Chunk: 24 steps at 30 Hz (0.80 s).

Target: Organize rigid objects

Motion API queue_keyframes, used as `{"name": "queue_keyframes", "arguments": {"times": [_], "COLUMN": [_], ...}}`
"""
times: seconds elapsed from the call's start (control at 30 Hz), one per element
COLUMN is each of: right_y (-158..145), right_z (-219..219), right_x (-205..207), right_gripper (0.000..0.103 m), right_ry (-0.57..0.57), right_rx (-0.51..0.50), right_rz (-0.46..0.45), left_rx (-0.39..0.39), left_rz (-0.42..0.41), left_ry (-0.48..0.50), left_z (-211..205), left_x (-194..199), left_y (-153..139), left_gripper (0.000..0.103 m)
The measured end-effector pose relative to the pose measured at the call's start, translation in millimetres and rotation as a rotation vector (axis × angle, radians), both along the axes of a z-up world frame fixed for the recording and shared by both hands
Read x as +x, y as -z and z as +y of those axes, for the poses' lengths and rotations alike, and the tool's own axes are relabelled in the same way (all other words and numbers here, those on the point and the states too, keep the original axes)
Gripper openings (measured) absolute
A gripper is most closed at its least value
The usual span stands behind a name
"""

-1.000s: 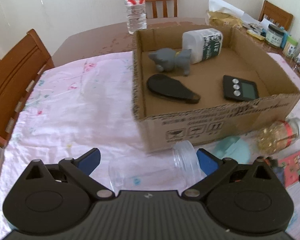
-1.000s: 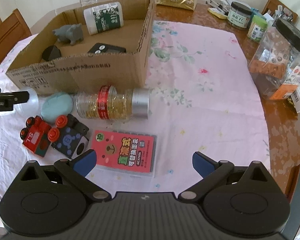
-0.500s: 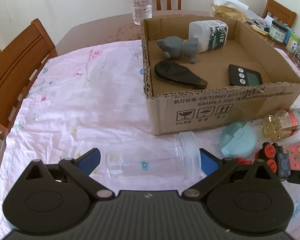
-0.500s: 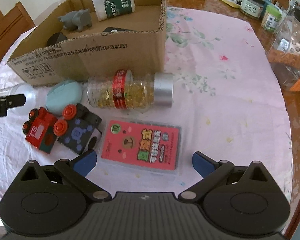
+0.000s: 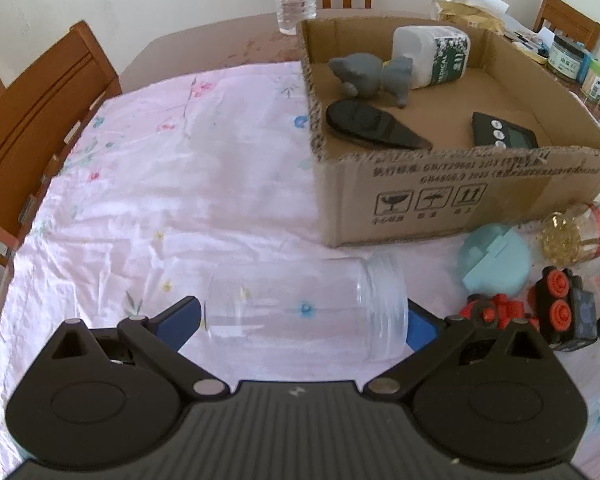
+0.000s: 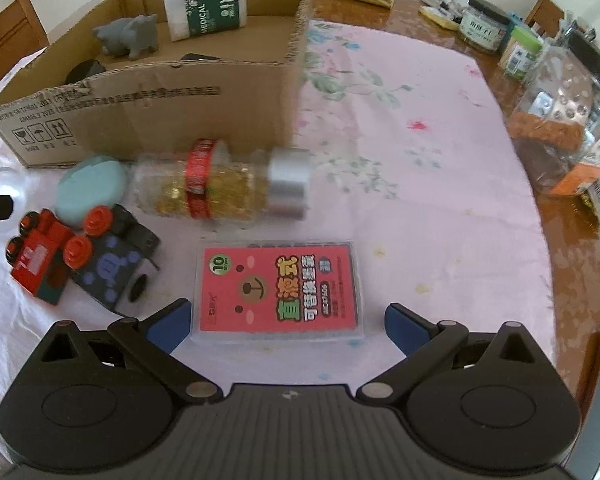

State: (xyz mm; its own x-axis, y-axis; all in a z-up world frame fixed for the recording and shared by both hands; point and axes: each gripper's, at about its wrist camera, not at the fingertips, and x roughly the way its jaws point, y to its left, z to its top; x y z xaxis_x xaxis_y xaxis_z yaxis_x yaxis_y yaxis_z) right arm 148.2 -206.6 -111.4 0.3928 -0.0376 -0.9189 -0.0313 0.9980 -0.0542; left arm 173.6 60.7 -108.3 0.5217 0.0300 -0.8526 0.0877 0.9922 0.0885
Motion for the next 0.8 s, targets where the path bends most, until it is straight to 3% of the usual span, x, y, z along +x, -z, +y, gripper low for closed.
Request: {"name": "queue_keyframes", "arguments": {"times": [0.13,0.4,0.8], "right_y": [1.2,3.2,5.7], "right_z": [-8.5,-10.1,-1.8], "right_x": [-3.6,-8.5,1.4], "right_gripper": [0.103,0.103,0.103], "right_ry": [-0.008,-0.073,-0.072], "right_rx": [0.023,0.038,0.039], "right_rz": [-0.012,-0.071,-0.113], "left_rx": [-0.012,-0.086,-0.039], "left_rz": [0.023,-0.006,-0.059], "left_ry": [-0.018,-0.035,-0.005], "left_z": [0.9,8.8,-0.7], "left_x": [-0.6,-2.5,0.9], "left_y": [10.1,17.2,14.7], "left_gripper": [0.102,0.103,0.102]}}
